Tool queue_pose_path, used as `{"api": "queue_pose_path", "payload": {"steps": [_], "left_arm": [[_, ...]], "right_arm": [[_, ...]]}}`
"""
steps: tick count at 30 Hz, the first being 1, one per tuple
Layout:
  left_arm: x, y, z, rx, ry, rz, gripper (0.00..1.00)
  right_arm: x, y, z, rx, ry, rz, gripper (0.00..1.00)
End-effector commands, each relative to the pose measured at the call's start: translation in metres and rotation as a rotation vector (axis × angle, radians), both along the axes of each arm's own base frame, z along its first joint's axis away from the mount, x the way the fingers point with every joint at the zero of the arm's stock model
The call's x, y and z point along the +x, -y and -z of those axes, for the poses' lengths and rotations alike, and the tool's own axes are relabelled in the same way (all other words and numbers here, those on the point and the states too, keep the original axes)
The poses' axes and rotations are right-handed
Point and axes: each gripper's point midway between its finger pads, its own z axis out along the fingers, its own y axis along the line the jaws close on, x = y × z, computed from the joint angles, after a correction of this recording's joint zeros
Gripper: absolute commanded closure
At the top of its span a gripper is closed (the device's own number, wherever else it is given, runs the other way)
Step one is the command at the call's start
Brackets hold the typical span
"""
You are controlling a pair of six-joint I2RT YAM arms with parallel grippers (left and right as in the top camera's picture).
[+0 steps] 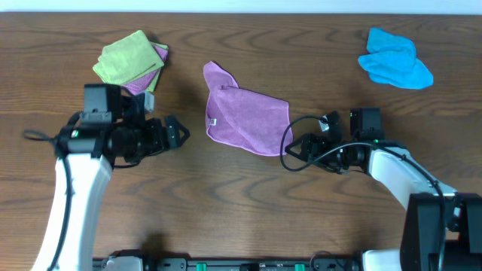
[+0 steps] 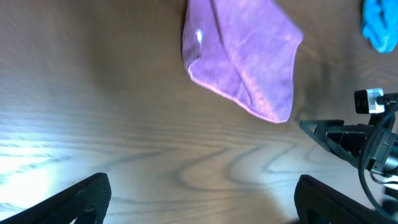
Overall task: Fold the cloth
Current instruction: 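Release the cloth and move both grippers to its left and right edges, then grasp the purple cloth's near corners with left and right grippers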
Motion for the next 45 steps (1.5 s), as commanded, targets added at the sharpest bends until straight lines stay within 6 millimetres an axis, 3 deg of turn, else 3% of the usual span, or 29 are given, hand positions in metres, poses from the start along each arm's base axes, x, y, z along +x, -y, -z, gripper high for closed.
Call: {"api": "queue_pose_path", "payload": {"steps": [1, 7, 15, 23, 31, 42, 45], "left_arm": [[0.005, 0.010, 0.011, -0.082, -0.108, -0.046, 0.05], [0.022, 0.029, 0.034, -0.222, -0.188, -0.012, 0.05], [0.035, 0.040, 0.064, -0.252, -0.241, 0.007, 0.05], [0.055, 0.049, 0.067, -0.240, -0.150, 0.035, 0.05], [0.062, 0.044, 0.071, -0.199, -0.140, 0.003, 0.04], [0.067, 0.037, 0.075, -0.149, -0.117, -0.013, 0.05], [0.071, 0.035, 0.077, -0.132, -0.103, -0.019, 0.04]], "right_arm": [[-0.002, -0.002, 0.001, 0.047, -0.051, 0.069, 0.11], [0.007, 0.000, 0.006, 0.057, -0.035, 0.137, 0.17], [0.017, -0.001, 0.010, 0.024, -0.031, 0.189, 0.25], [0.021, -0.017, 0.017, -0.001, -0.034, 0.202, 0.28], [0.022, -0.026, 0.031, -0.026, -0.062, 0.222, 0.29], [0.033, -0.023, 0.043, -0.042, -0.050, 0.262, 0.41], [0.035, -0.023, 0.043, -0.042, -0.037, 0.264, 0.51]]}}
